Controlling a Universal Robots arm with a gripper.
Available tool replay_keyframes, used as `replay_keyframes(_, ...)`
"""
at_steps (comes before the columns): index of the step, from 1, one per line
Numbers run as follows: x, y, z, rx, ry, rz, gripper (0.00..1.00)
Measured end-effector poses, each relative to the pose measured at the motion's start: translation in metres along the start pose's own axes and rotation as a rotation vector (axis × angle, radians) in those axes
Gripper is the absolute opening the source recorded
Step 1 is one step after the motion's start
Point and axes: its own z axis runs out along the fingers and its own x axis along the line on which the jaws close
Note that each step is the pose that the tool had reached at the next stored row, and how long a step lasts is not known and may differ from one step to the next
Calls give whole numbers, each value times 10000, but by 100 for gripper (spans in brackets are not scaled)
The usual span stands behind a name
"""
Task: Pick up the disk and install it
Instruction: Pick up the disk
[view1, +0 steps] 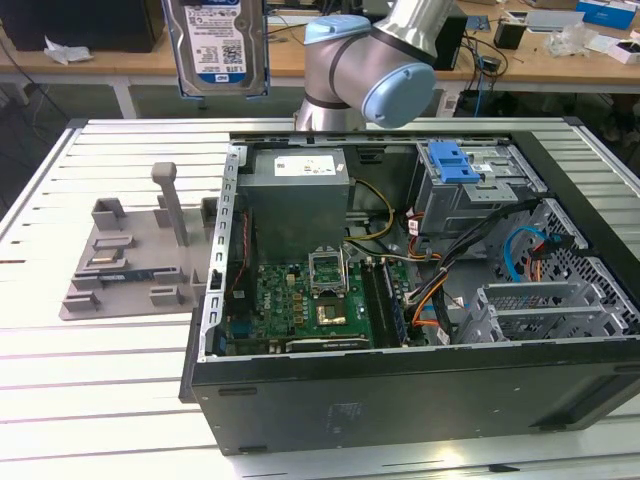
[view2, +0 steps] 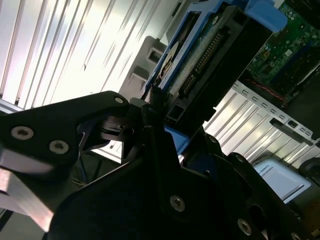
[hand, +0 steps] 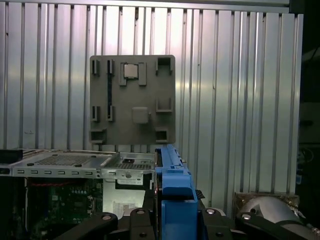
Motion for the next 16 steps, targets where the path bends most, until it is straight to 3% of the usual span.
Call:
replay_keyframes(2,4,-106,1,-9,-1,-2,37)
replay_keyframes(4,13,-151,0,-15,-1,0,37)
replay_keyframes(16,201,-239,1,-25,-1,0,37)
